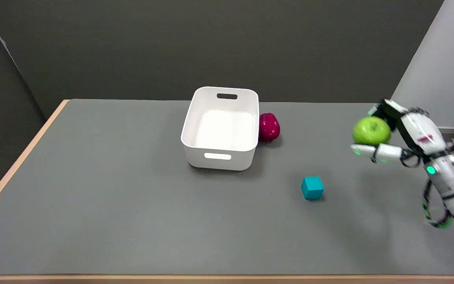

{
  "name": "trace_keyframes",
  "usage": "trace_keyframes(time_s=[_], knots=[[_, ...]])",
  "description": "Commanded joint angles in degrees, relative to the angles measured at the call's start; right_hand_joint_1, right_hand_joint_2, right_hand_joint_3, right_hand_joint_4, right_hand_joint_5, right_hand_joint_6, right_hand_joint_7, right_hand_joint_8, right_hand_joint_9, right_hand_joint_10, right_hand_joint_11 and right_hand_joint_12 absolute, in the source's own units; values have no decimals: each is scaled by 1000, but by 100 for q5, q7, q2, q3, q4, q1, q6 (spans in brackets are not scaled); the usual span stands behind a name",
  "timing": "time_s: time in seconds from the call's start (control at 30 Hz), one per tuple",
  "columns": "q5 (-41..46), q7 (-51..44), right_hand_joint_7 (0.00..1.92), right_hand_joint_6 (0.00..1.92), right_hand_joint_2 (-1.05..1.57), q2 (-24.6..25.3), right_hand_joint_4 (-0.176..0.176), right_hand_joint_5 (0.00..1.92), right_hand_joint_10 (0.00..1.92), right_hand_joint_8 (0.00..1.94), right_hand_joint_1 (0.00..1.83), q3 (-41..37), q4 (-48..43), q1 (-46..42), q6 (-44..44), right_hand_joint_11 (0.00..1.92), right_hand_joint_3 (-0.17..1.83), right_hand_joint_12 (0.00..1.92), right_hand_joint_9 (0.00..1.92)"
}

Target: Place the green apple into the white box.

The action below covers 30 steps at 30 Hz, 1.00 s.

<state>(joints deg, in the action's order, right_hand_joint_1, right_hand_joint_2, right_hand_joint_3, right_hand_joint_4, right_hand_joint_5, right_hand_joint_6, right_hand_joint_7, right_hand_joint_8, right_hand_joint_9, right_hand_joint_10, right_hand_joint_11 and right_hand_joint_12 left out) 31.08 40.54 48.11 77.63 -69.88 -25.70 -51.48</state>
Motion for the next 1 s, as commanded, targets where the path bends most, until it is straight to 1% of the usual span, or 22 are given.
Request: trace_keyframes(time_s=[0.03, 0.1, 0.17, 0.2, 0.23, 0.27, 0.33, 0.4, 0.47, 0.6, 0.67, 0.87, 1.0], knots=[[-1006, 137, 447, 1767, 1355, 251, -176, 449, 1921, 1872, 1060, 2198, -203, 3352, -278, 639, 175, 1789, 522], [-1212, 145, 436, 1780, 1367, 507, -176, 440, 1921, 1883, 1055, 2540, 123, 3875, -220, 633, 164, 1790, 477], [-1310, 153, 432, 1783, 1373, 668, -176, 437, 1921, 1887, 1053, 2848, 386, 4271, -113, 629, 157, 1793, 472], [-1341, 153, 346, 1694, 1308, 731, -131, 510, 1921, 1907, 1021, 3051, 517, 4488, -4, 634, 191, 1776, 484], [-1356, 153, 225, 1565, 1214, 770, -66, 615, 1921, 1935, 976, 3154, 551, 4586, 61, 643, 242, 1751, 503], [-1364, 153, 193, 1533, 1189, 819, -47, 641, 1921, 1941, 965, 3308, 665, 4778, 190, 647, 257, 1746, 503], [-1365, 153, 180, 1529, 1181, 900, -37, 647, 1921, 1941, 963, 3594, 850, 5031, 374, 658, 268, 1752, 485], [-1449, 153, 164, 1525, 1173, 1083, -29, 653, 1921, 1941, 960, 3861, 1146, 5283, 564, 673, 277, 1763, 459], [-1586, 169, 162, 1525, 1174, 1278, -27, 653, 1921, 1941, 958, 3946, 1415, 5440, 687, 674, 276, 1764, 459], [-1948, 574, 152, 1528, 1176, 1734, -14, 651, 1921, 1941, 949, 4012, 2057, 5736, 967, 678, 273, 1760, 464], [-2136, 681, 140, 1533, 1180, 1907, -2, 647, 1921, 1941, 941, 4036, 2378, 5887, 1100, 679, 270, 1753, 465], [-2315, 696, 121, 1536, 1185, 2283, 12, 644, 1921, 1941, 931, 4305, 3242, 6345, 1473, 669, 263, 1741, 447], [-2316, 722, 96, 1541, 1192, 2479, 19, 639, 1921, 1941, 924, 4515, 3569, 6537, 1496, 657, 254, 1738, 417]])
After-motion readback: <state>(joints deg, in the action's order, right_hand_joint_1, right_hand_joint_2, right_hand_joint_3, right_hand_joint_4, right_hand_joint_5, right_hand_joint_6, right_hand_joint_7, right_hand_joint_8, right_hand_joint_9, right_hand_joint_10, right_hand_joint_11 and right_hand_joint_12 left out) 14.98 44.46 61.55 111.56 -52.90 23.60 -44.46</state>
